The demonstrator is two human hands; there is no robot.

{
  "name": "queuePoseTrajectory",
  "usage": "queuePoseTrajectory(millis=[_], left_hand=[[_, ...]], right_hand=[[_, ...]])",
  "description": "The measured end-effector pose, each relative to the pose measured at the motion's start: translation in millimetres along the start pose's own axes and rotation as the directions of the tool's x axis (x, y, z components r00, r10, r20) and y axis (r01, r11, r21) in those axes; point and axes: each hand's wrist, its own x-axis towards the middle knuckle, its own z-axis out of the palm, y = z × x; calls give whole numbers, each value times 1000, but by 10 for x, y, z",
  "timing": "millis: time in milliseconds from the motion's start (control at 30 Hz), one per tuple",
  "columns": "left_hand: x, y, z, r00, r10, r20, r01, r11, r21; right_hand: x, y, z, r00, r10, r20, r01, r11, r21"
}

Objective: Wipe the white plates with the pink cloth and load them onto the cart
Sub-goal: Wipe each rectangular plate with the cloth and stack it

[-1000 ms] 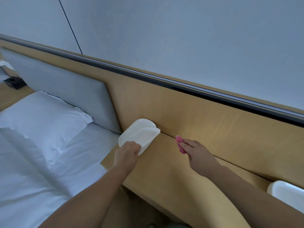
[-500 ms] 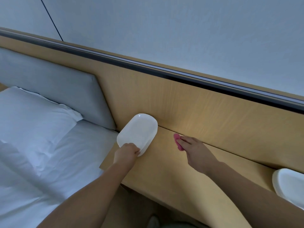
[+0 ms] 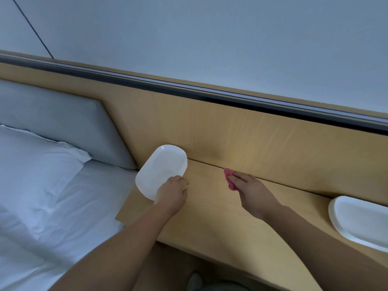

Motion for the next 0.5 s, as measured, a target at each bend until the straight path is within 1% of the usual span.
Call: queuePoseTrajectory(millis=[133, 233, 367, 500], left_hand=[[152, 490, 119, 988, 148, 41, -148, 989, 7], [260, 970, 282, 959, 279, 58, -280, 960, 9], [355, 1657, 611, 906, 415, 89, -415, 910, -22], [322, 2350, 894, 857, 502, 116, -501, 865, -34]], right_hand=[[-370, 262, -165, 991, 104, -81, -101, 994, 33], [-755, 508, -330, 969, 189, -157, -186, 982, 28], [-1391, 878, -554, 919, 315, -239, -310, 949, 59], [-2037, 1206, -713, 844, 447, -296, -456, 889, 42]])
